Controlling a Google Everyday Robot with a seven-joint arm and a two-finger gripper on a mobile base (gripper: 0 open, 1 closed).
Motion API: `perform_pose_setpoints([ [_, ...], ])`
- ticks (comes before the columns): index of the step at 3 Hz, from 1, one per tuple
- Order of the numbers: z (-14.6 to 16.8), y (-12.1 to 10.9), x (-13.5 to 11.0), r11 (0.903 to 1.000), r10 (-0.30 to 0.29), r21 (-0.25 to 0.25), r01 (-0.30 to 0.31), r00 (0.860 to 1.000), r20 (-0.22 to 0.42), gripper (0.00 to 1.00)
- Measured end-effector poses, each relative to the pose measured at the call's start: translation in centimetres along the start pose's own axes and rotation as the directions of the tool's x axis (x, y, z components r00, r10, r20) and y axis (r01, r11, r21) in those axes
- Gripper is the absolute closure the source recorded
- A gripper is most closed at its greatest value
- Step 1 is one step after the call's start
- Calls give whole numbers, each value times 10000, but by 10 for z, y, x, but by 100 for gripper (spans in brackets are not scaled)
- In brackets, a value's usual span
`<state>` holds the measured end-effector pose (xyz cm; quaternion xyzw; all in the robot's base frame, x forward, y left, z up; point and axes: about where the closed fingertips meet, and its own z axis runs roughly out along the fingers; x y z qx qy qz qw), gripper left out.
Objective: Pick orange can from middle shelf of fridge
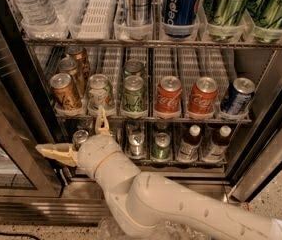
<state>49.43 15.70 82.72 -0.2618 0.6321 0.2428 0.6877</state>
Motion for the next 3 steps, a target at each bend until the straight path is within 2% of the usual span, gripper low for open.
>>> perform_pose_setpoints([
  [1,11,4,1,9989,148,440,-151,9999,71,0],
  [2,21,5,-1,9923,-603,1074,617,9981,-156,0],
  [3,21,5,-1,9923,-603,1074,617,9981,-156,0],
])
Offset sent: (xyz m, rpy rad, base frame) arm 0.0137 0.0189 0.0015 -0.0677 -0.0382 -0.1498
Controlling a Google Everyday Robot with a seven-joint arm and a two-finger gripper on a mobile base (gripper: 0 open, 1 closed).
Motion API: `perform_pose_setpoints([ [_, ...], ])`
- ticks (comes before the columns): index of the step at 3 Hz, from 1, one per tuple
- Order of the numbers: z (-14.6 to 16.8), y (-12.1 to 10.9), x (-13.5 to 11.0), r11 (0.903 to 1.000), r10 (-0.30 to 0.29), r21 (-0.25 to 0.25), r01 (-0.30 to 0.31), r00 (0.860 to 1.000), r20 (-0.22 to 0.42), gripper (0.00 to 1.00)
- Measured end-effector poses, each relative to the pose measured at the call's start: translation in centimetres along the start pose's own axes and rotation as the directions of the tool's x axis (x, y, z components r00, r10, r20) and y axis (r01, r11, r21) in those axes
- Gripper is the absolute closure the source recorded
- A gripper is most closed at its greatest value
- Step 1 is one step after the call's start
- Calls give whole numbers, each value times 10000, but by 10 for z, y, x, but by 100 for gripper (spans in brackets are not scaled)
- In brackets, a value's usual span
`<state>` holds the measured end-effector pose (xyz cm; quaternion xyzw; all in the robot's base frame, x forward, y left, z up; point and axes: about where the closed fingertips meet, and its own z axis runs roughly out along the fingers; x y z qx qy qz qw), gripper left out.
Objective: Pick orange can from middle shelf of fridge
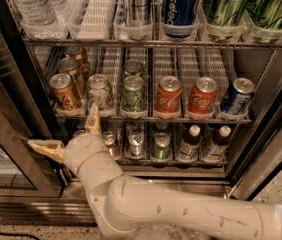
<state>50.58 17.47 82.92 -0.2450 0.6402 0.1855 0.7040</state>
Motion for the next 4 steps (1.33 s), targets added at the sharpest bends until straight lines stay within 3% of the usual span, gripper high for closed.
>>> perform_pose_setpoints([
  [1,0,0,0,10000,0,0,0,10000,0,9],
  [2,0,0,0,10000,0,0,0,10000,0,11],
  [3,0,0,0,10000,1,2,-1,10000,0,28],
  [4,0,-1,0,10000,4,19,-4,10000,-4,34],
])
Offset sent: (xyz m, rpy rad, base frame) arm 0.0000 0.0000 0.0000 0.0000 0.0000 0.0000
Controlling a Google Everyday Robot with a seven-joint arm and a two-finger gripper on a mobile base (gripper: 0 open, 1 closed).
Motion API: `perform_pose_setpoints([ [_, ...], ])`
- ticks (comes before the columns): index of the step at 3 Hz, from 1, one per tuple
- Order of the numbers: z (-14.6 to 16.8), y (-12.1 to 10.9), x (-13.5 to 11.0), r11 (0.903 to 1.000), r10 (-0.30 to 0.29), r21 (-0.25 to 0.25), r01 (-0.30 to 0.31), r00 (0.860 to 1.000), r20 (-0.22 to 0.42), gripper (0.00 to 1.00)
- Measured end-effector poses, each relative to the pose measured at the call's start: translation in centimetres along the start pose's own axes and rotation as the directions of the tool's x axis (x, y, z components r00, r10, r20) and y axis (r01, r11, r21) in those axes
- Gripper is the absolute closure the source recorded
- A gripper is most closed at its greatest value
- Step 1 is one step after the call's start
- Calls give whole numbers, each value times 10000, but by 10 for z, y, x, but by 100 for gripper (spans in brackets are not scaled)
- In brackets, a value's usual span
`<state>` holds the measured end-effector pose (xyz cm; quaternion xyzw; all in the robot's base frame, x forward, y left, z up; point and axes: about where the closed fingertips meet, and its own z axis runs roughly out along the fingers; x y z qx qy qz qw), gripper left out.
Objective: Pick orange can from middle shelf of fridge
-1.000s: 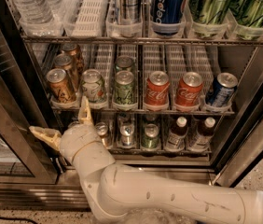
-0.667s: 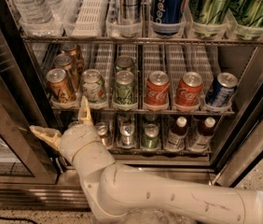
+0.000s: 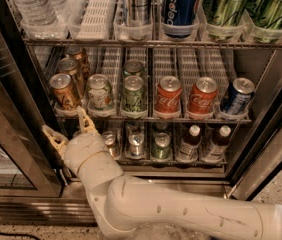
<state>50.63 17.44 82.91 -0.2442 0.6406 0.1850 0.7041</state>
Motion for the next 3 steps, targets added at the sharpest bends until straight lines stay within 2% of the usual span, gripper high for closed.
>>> perform_pose_setpoints([
  [1,1,-3,1,10000,6,80,-6,10000,-18,33],
  [3,17,-38,9,9982,-174,559,201,9987,-471,27],
])
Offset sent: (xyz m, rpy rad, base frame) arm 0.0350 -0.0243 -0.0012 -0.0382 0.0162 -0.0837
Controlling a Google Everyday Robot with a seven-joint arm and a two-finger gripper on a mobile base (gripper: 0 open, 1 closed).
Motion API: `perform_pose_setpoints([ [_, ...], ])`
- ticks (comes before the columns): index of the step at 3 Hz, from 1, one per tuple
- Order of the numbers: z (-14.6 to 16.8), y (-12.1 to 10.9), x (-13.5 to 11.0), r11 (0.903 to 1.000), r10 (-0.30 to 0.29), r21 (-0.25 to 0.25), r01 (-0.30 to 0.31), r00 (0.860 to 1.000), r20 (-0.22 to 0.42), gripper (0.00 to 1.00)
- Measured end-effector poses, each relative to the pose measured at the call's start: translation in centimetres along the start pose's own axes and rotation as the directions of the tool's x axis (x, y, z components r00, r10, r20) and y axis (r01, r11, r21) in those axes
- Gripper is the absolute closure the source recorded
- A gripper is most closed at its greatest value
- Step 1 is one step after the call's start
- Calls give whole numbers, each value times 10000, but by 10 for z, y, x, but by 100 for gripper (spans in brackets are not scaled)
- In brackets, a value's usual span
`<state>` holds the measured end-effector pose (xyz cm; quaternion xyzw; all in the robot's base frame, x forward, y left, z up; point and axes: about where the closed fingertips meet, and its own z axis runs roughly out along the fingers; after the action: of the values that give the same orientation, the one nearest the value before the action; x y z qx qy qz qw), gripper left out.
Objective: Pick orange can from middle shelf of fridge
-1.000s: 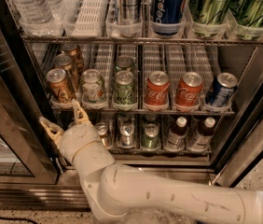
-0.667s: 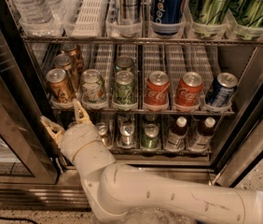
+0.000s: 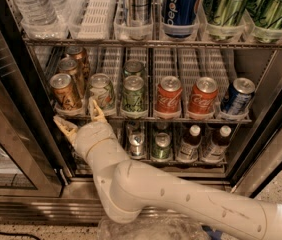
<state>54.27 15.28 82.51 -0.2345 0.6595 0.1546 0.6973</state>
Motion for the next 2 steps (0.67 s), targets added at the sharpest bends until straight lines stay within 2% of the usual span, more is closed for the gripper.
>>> perform_pose_setpoints([
  [2,26,-18,3,9995,-34,-303,31,9999,-103,25],
])
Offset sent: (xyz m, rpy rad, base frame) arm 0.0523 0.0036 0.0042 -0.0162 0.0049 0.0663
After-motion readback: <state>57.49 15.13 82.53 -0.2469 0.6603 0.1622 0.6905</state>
